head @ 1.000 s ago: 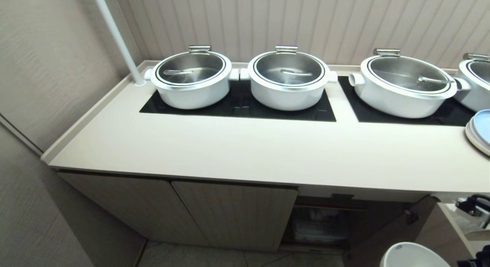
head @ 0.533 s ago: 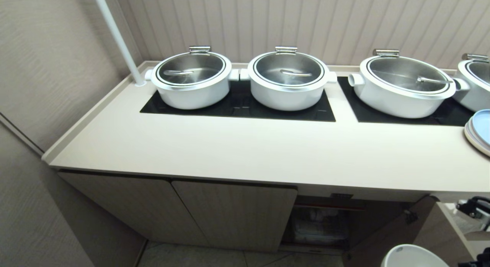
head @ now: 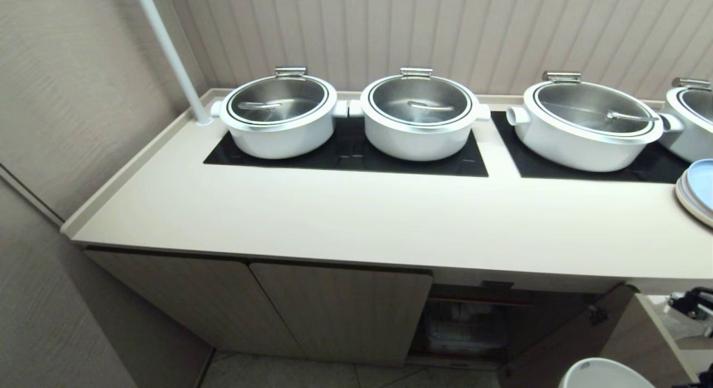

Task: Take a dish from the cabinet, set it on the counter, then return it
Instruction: Put it back into the cabinet

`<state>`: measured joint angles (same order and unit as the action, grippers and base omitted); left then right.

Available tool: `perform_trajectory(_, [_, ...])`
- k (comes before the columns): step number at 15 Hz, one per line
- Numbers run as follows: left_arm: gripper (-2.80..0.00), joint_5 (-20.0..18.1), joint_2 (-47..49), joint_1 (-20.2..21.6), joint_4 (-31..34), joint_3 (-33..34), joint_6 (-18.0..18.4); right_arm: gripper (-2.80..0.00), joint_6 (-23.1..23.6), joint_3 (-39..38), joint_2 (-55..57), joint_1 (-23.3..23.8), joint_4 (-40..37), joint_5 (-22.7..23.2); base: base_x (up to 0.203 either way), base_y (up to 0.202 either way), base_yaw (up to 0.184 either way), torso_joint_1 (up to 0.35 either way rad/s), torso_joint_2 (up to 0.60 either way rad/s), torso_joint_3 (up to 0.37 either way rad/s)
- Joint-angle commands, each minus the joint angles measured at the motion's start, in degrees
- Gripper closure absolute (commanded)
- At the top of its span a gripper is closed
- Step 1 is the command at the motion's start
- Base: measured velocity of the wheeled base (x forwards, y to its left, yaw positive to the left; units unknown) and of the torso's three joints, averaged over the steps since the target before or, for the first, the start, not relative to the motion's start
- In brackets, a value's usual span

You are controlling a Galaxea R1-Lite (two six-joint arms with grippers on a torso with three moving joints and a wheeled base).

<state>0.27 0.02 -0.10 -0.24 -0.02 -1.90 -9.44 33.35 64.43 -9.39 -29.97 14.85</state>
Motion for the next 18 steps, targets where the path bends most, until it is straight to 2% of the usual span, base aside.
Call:
perform_trajectory(1, [0.00, 0.00, -0.02, 0.01, -0.03, -0.06, -0.03, 0.00, -0.06, 0.16, -0.44, -0.02, -0.99, 0.09, 0.000, 0.000, 0.000, 0.000, 0.00, 0.000])
perform_trajectory(6, [0.00, 0.00, -0.02, 0.01, -0.03, -0.06, -0.03, 0.00, -0.31, -0.04, -0.88, 0.07, -1.50, 0.11, 0.000, 0.000, 0.000, 0.000, 0.00, 0.000])
perform_trajectory(9, [0.00, 0.00, -0.02, 0.01, -0.03, 0.02, -0.03, 0.00, -2.15, 0.37, -0.55, 0.00, -1.41, 0.09, 0.000, 0.000, 0.000, 0.000, 0.00, 0.000])
perform_trajectory(18, [0.00, 0.00, -0.02, 0.01, -0.03, -0.01, -0.03, 0.00, -2.25, 0.40, 0.08, -0.72, -1.41, -0.26, 0.000, 0.000, 0.000, 0.000, 0.00, 0.000])
